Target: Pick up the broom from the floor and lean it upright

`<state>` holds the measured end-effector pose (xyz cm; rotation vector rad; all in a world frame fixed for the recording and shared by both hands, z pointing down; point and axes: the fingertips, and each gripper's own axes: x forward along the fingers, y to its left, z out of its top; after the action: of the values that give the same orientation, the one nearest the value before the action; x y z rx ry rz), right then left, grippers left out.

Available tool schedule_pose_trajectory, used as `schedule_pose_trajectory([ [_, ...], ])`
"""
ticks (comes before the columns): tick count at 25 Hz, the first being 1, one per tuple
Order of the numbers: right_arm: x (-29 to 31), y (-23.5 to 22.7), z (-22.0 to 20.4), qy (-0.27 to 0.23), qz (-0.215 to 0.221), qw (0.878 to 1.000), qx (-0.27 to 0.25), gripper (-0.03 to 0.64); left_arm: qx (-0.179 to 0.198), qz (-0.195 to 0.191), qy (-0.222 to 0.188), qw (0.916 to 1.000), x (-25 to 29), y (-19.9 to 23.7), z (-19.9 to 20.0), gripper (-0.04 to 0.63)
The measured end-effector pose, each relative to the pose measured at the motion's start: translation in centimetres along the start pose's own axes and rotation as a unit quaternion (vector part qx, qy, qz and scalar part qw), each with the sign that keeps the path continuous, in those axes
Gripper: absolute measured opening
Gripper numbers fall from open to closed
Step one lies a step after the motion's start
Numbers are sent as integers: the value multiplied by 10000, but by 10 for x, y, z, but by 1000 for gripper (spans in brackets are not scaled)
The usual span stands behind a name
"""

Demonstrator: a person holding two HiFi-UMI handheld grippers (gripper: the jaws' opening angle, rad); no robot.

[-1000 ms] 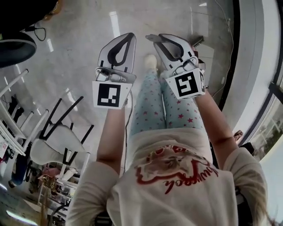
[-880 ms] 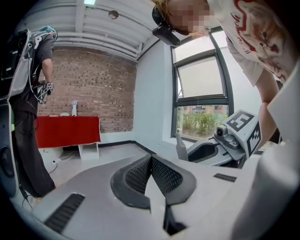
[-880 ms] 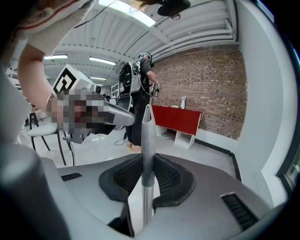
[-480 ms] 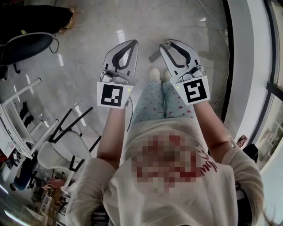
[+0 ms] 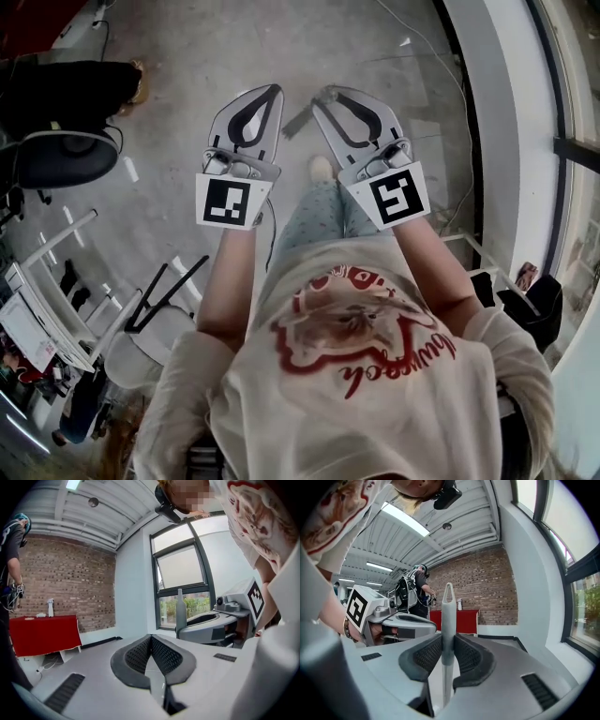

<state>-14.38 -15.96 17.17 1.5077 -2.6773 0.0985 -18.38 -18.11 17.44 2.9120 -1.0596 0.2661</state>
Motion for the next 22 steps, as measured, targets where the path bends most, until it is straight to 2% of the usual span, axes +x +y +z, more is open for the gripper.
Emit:
schedule_pose_trajectory([
  [6, -33, -37, 17, 64, -809, 9966, -163, 95, -50, -927, -133, 9956, 37, -41, 19, 21],
  [10, -84, -78, 25, 132, -1699, 9852, -172, 95, 10, -1846, -191, 9826, 72, -98, 32, 21],
  [12, -118, -100, 28, 93, -2188, 9756, -149, 95, 88, -2286, -229, 9732, 90, -134, 40, 21],
  [15, -173, -131, 33, -37, -2986, 9543, -121, 95, 267, -3005, -340, 9528, 116, -191, 55, 21],
  [22, -296, -194, 25, -70, -4261, 9046, 43, 95, 478, -3933, -508, 9168, 156, -301, 85, 21],
])
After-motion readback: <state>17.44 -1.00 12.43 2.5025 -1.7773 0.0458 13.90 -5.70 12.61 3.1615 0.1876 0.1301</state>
